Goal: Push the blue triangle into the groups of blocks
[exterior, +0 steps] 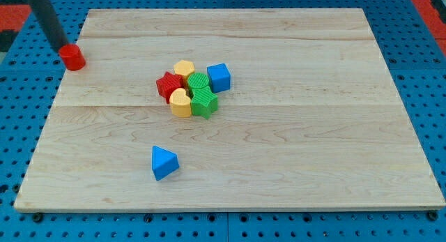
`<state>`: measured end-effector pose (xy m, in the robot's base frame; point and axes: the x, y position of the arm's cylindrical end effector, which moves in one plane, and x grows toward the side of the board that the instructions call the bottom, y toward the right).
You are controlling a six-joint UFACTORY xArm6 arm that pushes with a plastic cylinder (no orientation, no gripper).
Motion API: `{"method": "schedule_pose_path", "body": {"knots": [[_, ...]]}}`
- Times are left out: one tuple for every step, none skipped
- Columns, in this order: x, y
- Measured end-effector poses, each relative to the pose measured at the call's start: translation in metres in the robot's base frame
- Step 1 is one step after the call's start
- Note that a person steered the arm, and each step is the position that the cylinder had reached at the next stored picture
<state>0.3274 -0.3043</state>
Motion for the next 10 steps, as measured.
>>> {"method": "schedule_pose_path", "body": {"knots": [[0.016,0.029],[0.03,0.134],[0.054,0.083],[0.062,0.091],[0.06,0.166],[0.119,0.145],[0.205,0.129],[0.246,0.184],[0.244,0.196],[0.252,0.244]]}}
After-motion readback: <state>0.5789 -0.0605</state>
